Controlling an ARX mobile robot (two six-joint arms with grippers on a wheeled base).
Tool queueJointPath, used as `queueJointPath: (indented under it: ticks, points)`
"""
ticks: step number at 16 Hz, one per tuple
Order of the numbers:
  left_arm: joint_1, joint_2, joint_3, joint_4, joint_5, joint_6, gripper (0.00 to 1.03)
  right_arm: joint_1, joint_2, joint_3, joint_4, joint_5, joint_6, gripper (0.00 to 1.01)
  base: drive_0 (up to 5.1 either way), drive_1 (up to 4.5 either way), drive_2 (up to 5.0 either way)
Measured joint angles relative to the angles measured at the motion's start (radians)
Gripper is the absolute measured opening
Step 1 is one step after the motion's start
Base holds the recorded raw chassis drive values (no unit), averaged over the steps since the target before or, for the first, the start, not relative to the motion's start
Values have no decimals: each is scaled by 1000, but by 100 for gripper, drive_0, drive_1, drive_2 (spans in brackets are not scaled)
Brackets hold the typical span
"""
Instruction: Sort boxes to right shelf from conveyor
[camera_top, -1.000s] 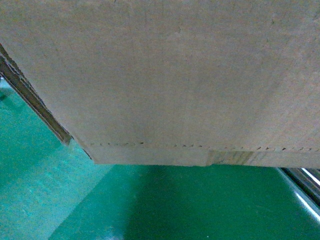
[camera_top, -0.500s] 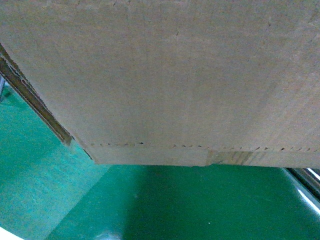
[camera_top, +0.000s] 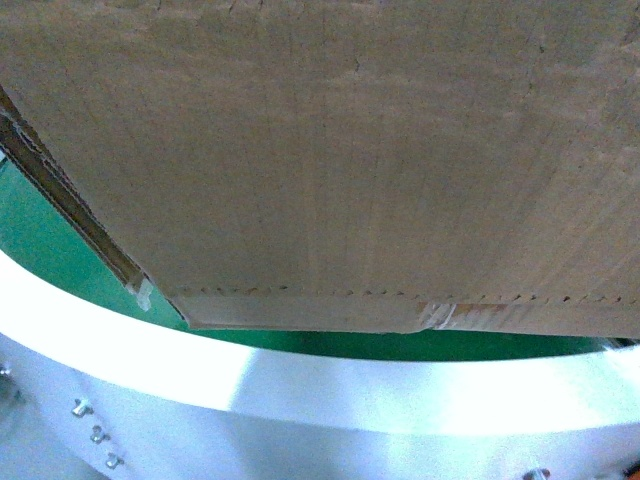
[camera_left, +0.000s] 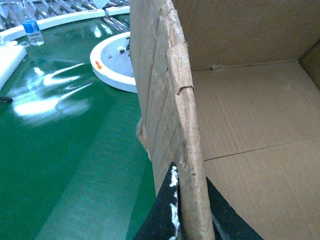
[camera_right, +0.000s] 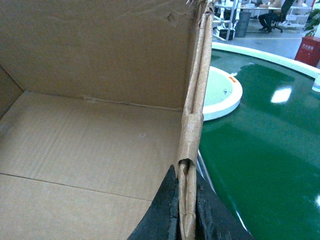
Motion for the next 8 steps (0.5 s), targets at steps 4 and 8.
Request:
queueJointPath:
  ticks: [4,8]
  points:
    - [0,0,0,-2,0,1,3,0,0,0,-2,0,0,4,3,-404,410]
    - [0,0,0,1,0,2,3,0,0,0,0,0,0,4,-3,-410,405]
